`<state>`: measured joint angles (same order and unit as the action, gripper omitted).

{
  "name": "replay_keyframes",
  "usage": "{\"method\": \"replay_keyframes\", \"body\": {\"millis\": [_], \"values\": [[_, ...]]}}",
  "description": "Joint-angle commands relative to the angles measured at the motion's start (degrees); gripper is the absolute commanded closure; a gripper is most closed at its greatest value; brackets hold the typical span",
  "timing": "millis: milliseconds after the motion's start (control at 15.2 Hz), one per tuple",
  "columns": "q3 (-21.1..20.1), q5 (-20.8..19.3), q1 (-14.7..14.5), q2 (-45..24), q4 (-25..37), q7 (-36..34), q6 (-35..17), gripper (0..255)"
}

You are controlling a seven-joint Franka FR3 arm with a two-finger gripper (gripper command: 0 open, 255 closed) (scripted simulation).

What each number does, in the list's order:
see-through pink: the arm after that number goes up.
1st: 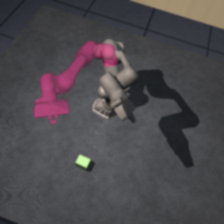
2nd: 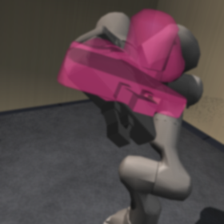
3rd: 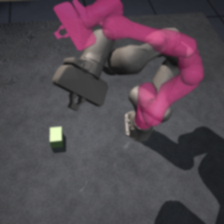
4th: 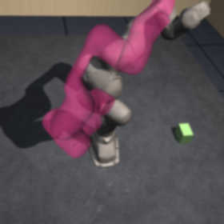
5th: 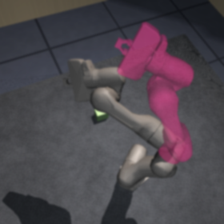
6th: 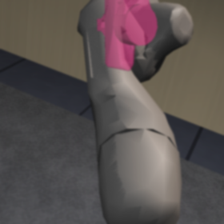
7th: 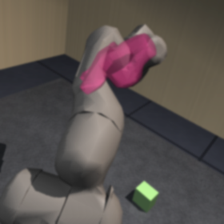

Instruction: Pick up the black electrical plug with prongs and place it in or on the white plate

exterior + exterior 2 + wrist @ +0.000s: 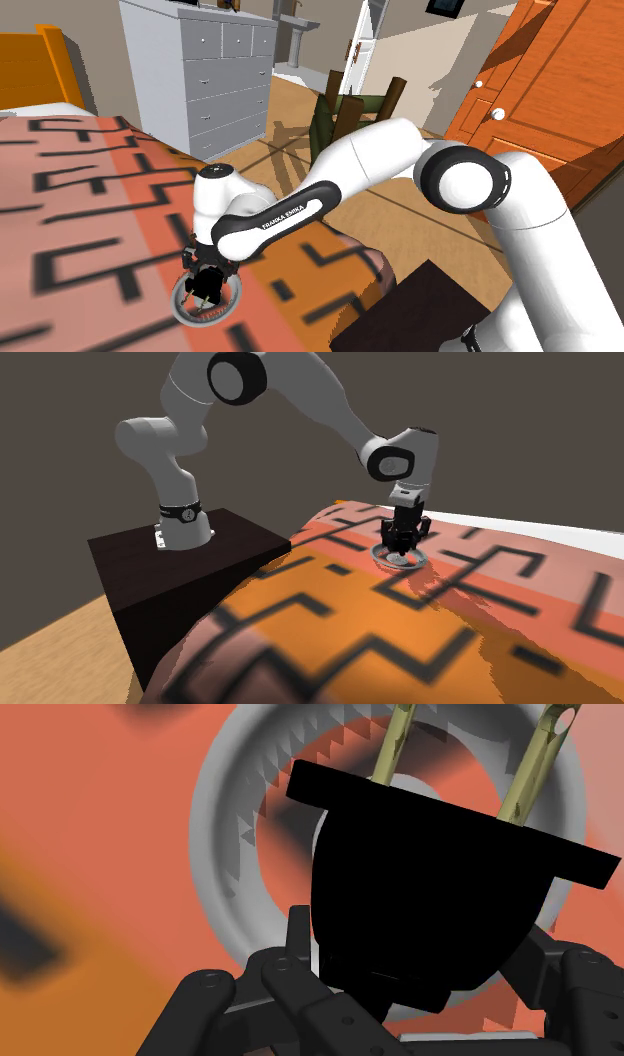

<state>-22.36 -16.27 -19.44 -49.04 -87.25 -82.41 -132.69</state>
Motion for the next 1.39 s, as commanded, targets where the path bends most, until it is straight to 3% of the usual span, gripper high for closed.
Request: {"method": "replay_keyframes", "body": {"millis": [0, 594, 660, 990, 1320], "values": [[0.34, -0.33, -0.29, -1.14, 0.20, -0.15, -0.98, 255], [0.47, -0.44, -0.39, -1.59, 0.34, -0.17, -1.30, 255], [0.47, -0.44, -0.39, -1.59, 0.34, -0.17, -1.30, 0], [0.47, -0.44, -0.39, -1.59, 0.34, -0.17, -1.29, 0], [-1.02, 0.99, 1.04, 3.47, -0.74, 0.56, 2.72, 0]]}}
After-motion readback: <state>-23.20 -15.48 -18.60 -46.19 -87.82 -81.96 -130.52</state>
